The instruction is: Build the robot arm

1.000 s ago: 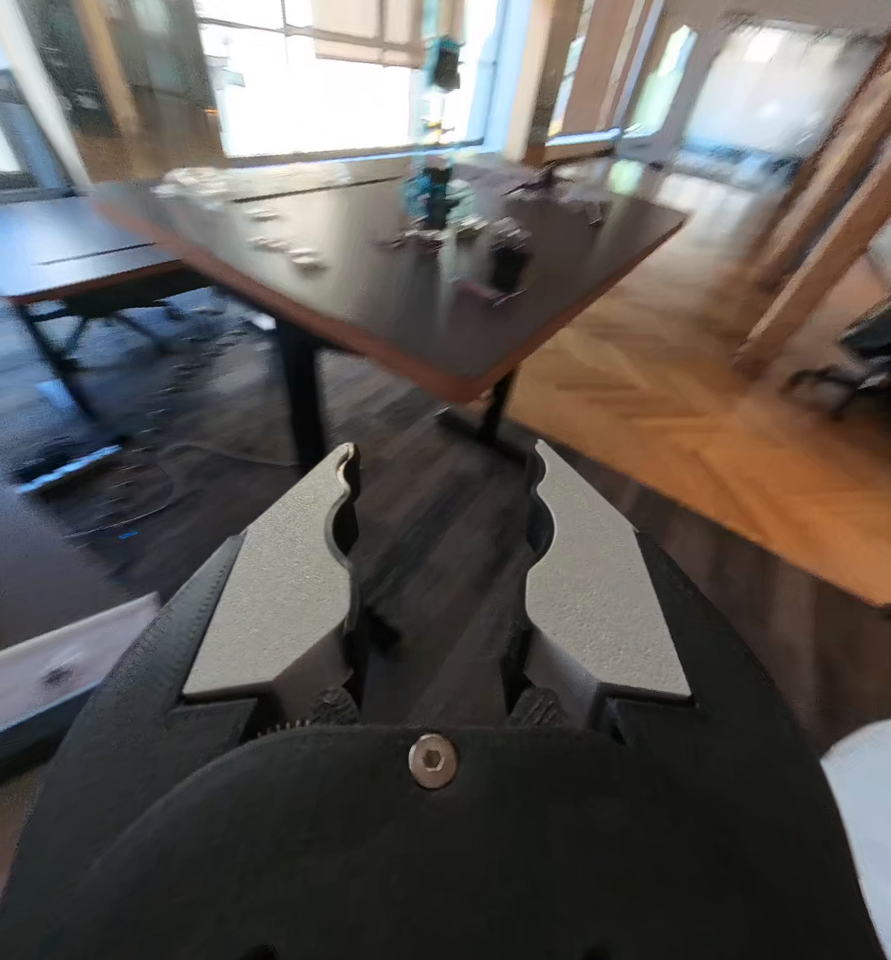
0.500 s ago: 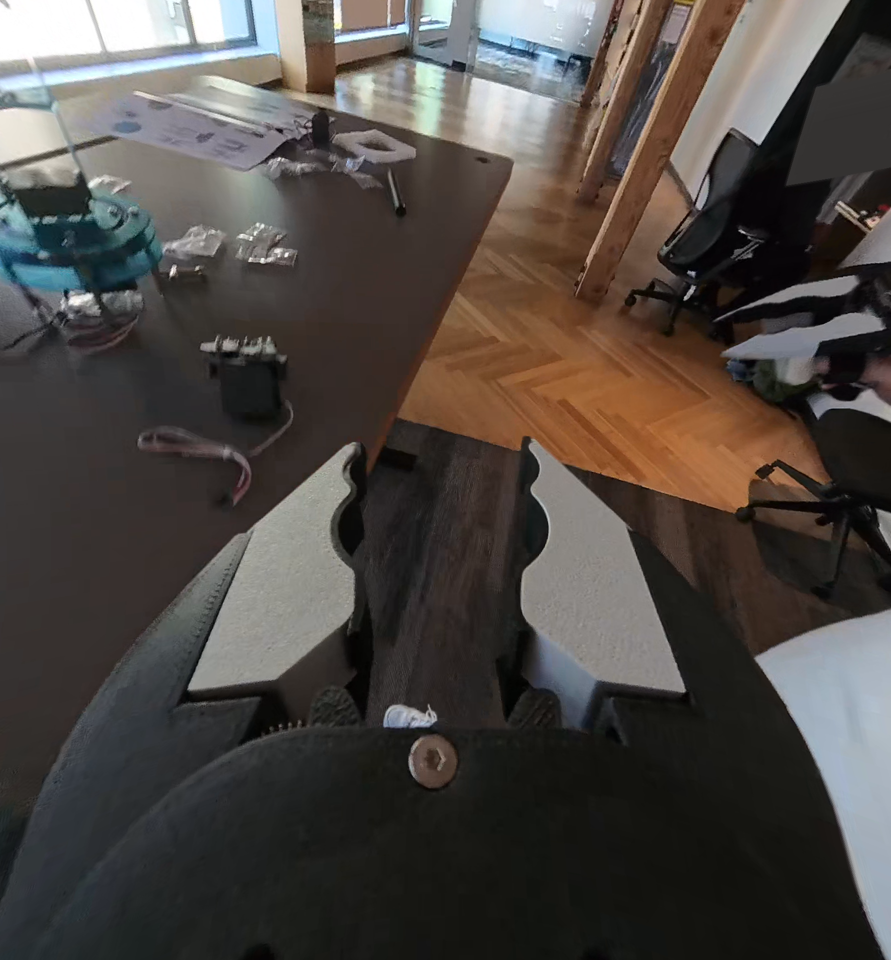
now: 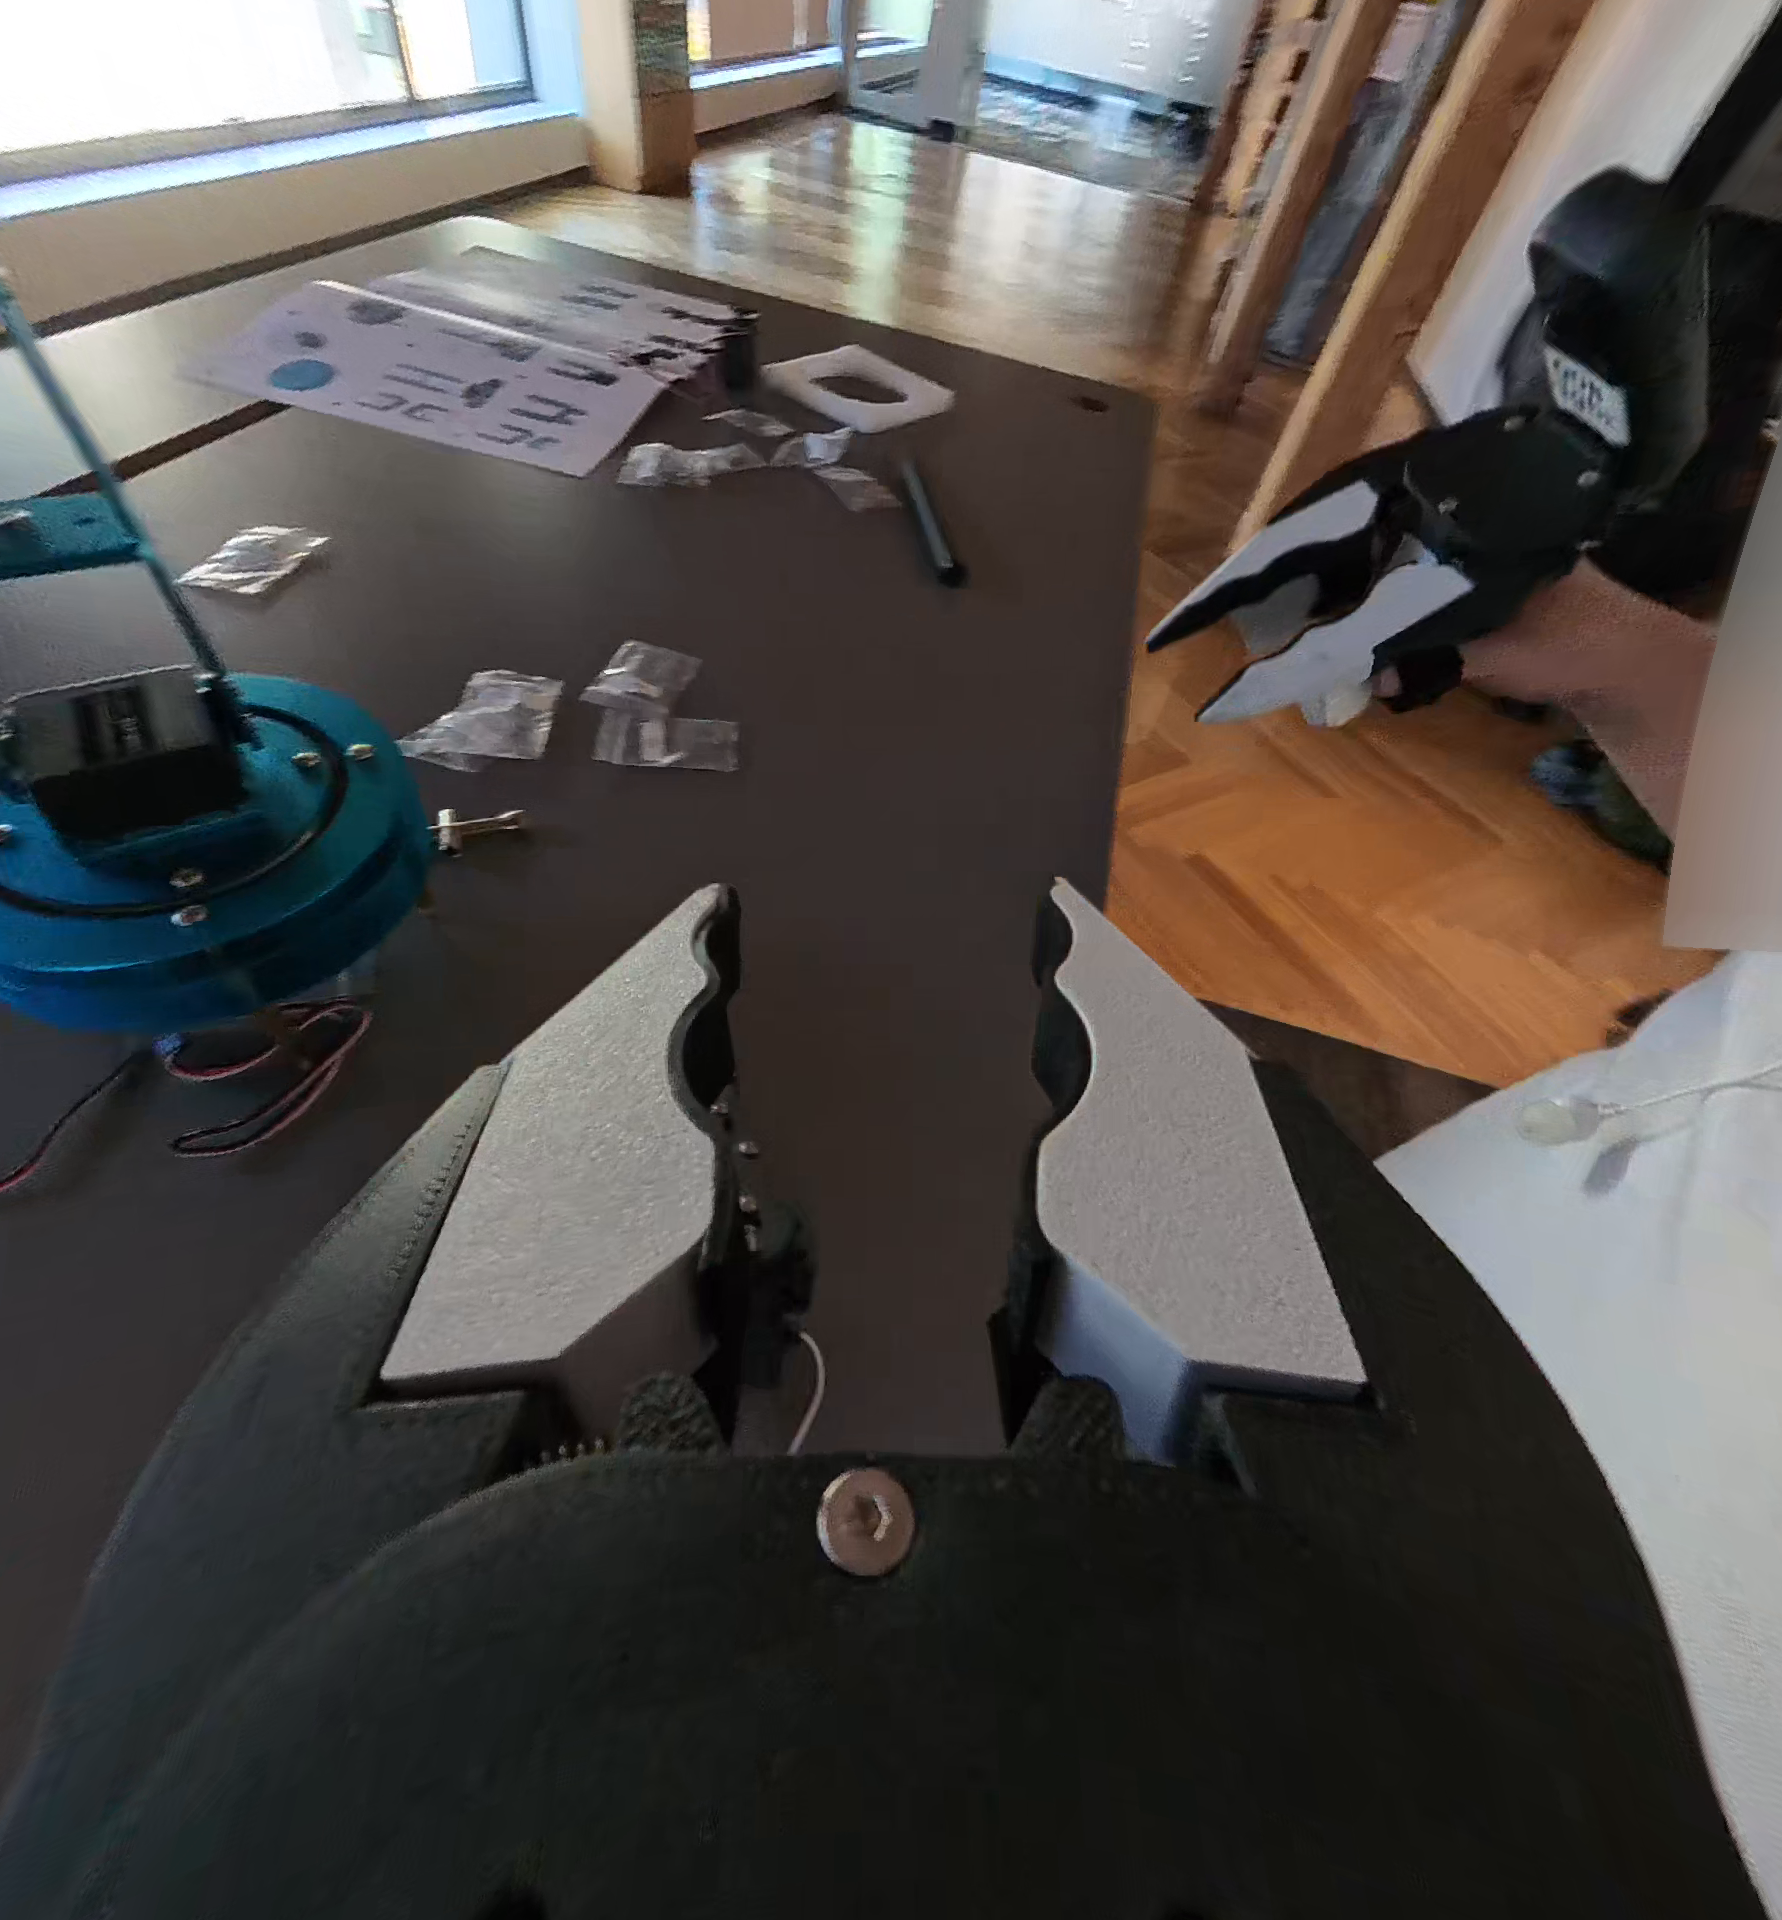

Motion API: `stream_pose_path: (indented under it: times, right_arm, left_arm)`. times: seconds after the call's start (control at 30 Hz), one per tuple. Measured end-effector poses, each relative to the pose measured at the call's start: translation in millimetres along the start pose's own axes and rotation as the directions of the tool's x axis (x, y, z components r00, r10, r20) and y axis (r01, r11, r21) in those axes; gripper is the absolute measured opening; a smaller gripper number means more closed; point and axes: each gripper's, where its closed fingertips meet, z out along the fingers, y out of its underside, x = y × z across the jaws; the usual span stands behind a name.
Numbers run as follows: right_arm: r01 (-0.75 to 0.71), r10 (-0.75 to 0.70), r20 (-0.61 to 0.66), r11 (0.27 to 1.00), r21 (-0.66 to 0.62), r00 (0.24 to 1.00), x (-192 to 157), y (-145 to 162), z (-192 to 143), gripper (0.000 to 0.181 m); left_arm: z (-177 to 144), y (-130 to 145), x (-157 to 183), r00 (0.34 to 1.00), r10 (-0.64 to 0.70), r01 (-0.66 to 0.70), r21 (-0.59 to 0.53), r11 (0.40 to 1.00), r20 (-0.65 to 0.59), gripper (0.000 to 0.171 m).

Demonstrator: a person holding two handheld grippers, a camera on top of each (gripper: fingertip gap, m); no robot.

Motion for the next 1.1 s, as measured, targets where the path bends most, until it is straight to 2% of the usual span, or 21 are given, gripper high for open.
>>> stream_pose_path:
  times: [0.17,0.27,0.37,0.47,0.53,0.63,0.73,0.8,0.9,1.03,1.1]
  right_arm:
    - [0.141,-0.142,0.212,0.990,0.018,0.967,73,-22,51,0.044]
    - [0.210,-0.208,0.354,0.977,0.034,0.912,100,-33,80,0.044]
    - [0.256,-0.242,0.474,0.966,0.036,0.847,116,-41,110,0.045]
    - [0.298,-0.266,0.555,0.954,0.034,0.788,125,-51,142,0.045]
    - [0.320,-0.261,0.621,0.947,0.017,0.739,124,-58,161,0.049]
    - [0.400,-0.341,0.673,0.914,0.072,0.657,123,-74,189,0.049]
    - [0.431,-0.340,0.697,0.901,0.048,0.632,127,-87,225,0.048]
    - [0.389,-0.256,0.734,0.921,-0.013,0.629,123,-91,243,0.047]
    - [0.360,-0.201,0.787,0.933,-0.028,0.583,111,-92,252,0.048]
    - [0.506,-0.346,0.776,0.861,0.041,0.527,108,-76,264,0.051]
    - [0.524,-0.381,0.760,0.849,0.063,0.526,108,-77,269,0.043]
  left_arm:
    - [31,-14,-11,0.981,-0.098,0.087,0.070,0.994,0.168,0.055]
    - [46,-23,-13,0.933,-0.157,0.125,0.117,0.985,0.323,0.055]
    - [59,-29,-1,0.890,-0.224,0.171,0.163,0.972,0.398,0.055]
    - [65,-21,6,0.826,-0.250,0.208,0.139,0.968,0.505,0.055]
    - [69,-21,13,0.797,-0.281,0.233,0.157,0.960,0.535,0.055]
    - [76,-25,18,0.768,-0.300,0.246,0.173,0.954,0.565,0.055]
    - [83,-24,20,0.752,-0.295,0.253,0.154,0.955,0.590,0.055]
    - [87,-24,21,0.741,-0.302,0.259,0.160,0.953,0.600,0.055]
    - [91,-20,23,0.719,-0.331,0.275,0.186,0.943,0.612,0.055]
    - [91,-8,22,0.698,-0.363,0.314,0.192,0.930,0.618,0.055]
    - [90,-7,19,0.693,-0.379,0.326,0.202,0.923,0.614,0.055]
